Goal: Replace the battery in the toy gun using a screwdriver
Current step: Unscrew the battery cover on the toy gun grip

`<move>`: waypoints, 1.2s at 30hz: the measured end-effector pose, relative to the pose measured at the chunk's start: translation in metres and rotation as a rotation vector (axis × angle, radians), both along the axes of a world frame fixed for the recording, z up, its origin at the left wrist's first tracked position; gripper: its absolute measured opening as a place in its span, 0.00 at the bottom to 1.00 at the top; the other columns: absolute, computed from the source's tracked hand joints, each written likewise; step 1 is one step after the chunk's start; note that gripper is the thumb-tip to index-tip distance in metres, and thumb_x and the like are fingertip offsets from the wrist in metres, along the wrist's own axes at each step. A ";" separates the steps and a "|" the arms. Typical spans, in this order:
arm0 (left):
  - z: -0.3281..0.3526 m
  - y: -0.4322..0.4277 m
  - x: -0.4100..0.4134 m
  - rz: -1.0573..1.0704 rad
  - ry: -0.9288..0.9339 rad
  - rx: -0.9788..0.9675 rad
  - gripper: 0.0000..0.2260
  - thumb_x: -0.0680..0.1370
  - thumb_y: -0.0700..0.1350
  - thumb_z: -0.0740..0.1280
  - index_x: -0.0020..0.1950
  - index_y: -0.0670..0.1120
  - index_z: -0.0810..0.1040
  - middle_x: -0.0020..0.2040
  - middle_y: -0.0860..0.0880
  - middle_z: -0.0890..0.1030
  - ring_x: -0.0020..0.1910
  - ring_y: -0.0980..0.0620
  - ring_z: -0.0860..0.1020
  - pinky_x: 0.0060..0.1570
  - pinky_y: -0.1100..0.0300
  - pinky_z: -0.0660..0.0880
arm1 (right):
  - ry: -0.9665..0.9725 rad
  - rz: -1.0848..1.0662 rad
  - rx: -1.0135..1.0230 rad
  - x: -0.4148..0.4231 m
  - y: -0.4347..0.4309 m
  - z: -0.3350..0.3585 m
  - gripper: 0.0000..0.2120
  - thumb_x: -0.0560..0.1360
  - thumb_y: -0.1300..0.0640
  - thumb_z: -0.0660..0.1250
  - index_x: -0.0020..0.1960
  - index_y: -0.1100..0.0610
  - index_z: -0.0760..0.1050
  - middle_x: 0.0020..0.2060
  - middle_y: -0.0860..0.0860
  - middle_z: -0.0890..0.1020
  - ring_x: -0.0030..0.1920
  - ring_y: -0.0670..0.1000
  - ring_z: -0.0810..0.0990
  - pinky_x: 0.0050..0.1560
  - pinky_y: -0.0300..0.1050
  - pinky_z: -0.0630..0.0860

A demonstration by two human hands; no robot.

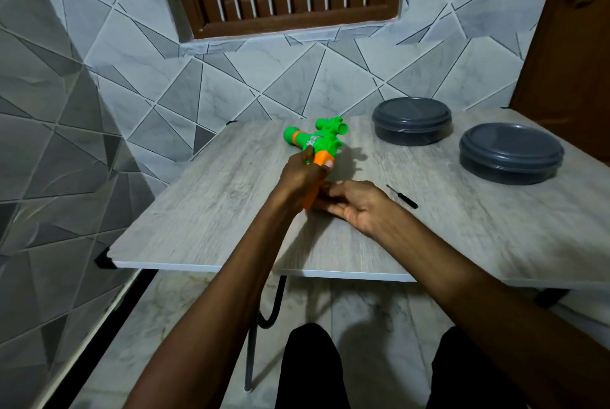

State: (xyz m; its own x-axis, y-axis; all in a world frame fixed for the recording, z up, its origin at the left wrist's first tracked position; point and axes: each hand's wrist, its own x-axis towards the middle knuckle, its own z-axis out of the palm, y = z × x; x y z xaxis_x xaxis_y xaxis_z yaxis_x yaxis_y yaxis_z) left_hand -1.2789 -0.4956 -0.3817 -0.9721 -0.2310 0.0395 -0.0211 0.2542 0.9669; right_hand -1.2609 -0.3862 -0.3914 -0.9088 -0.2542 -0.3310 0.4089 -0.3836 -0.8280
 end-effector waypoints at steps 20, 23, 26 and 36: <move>0.011 0.001 0.003 -0.014 -0.024 -0.019 0.30 0.79 0.44 0.67 0.78 0.43 0.60 0.72 0.43 0.70 0.66 0.43 0.73 0.65 0.53 0.71 | 0.097 -0.090 0.075 -0.001 -0.002 0.000 0.09 0.74 0.77 0.62 0.40 0.68 0.76 0.41 0.62 0.81 0.46 0.60 0.81 0.55 0.52 0.78; 0.013 0.003 0.005 -0.016 -0.026 -0.017 0.29 0.79 0.44 0.67 0.78 0.43 0.59 0.73 0.43 0.69 0.67 0.44 0.72 0.63 0.54 0.70 | 0.096 -0.090 0.078 0.000 -0.001 0.000 0.10 0.74 0.77 0.61 0.39 0.67 0.76 0.40 0.61 0.81 0.44 0.59 0.81 0.55 0.51 0.78; 0.012 0.004 0.005 -0.014 -0.021 -0.008 0.29 0.79 0.43 0.67 0.78 0.44 0.59 0.74 0.43 0.68 0.68 0.44 0.71 0.65 0.54 0.70 | 0.105 -0.086 0.102 -0.001 -0.001 0.000 0.11 0.74 0.77 0.61 0.38 0.66 0.76 0.37 0.59 0.80 0.39 0.55 0.81 0.57 0.52 0.78; 0.008 0.003 0.006 -0.003 0.004 0.049 0.29 0.79 0.42 0.67 0.77 0.43 0.61 0.73 0.42 0.70 0.68 0.44 0.71 0.68 0.49 0.69 | 0.130 -0.102 0.117 0.000 -0.002 -0.003 0.09 0.74 0.77 0.61 0.50 0.71 0.77 0.39 0.59 0.81 0.39 0.55 0.82 0.53 0.49 0.79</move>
State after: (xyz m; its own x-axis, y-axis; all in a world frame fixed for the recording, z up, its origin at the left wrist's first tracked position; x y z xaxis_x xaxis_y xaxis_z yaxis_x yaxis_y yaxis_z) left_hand -1.2733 -0.4924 -0.3733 -0.9727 -0.2297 0.0320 -0.0166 0.2068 0.9782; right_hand -1.2611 -0.3877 -0.3948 -0.9649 -0.1251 -0.2308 0.2593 -0.3160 -0.9126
